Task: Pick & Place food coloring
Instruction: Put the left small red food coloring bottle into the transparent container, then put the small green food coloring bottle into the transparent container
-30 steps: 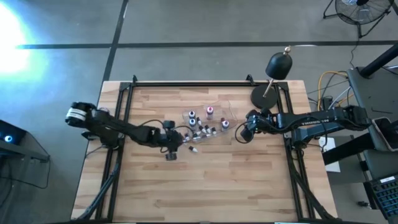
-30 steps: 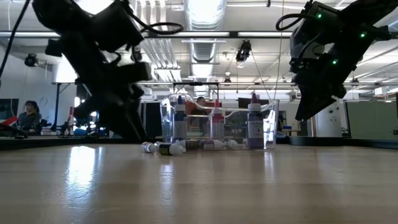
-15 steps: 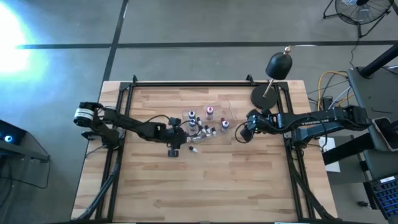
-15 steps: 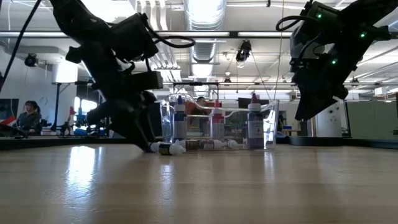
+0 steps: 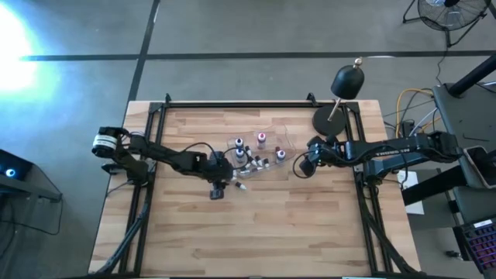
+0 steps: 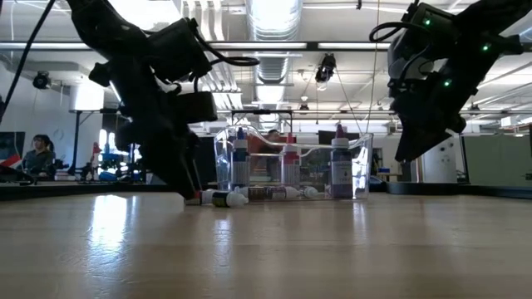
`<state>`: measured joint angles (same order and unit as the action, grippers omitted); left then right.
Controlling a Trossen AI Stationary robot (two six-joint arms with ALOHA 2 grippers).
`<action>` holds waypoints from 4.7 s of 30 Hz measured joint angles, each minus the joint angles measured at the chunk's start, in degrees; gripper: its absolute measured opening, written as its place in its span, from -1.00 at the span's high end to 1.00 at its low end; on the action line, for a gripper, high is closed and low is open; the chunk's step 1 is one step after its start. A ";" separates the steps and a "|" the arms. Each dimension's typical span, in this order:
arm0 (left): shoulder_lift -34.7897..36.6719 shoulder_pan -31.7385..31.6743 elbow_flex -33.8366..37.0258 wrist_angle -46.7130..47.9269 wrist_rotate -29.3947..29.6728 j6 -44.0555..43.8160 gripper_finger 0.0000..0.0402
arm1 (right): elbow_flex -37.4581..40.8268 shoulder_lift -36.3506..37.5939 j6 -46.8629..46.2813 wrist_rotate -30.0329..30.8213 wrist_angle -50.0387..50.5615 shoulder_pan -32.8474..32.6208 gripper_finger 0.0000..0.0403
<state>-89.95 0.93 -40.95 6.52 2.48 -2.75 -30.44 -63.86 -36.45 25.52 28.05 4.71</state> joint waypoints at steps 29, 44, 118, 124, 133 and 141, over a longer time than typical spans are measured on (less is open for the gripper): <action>7.15 3.42 -7.27 15.89 8.03 -21.25 0.74 | 1.55 0.00 0.55 0.11 -0.22 -0.01 -0.01; 14.47 -1.72 -17.50 11.63 18.39 -18.25 0.73 | 1.78 0.00 0.42 0.33 -0.57 -0.01 -0.01; -12.11 10.82 -16.34 11.95 7.49 -9.42 0.17 | 2.60 0.02 0.46 -2.53 -1.71 -0.04 -0.01; -7.32 11.13 -17.64 21.04 20.89 -23.74 0.17 | 2.60 0.02 0.46 -2.44 -1.73 -0.04 -0.01; 6.43 8.19 -11.69 44.48 26.02 -77.33 0.17 | 3.22 0.02 0.59 0.44 -2.24 0.03 -0.01; 10.09 3.86 -1.54 19.42 18.93 -92.76 0.17 | 4.00 0.02 0.56 1.66 -5.60 0.39 -0.01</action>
<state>-79.87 4.79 -42.49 25.94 21.41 -95.51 -26.44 -63.83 -35.89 27.18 22.45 5.10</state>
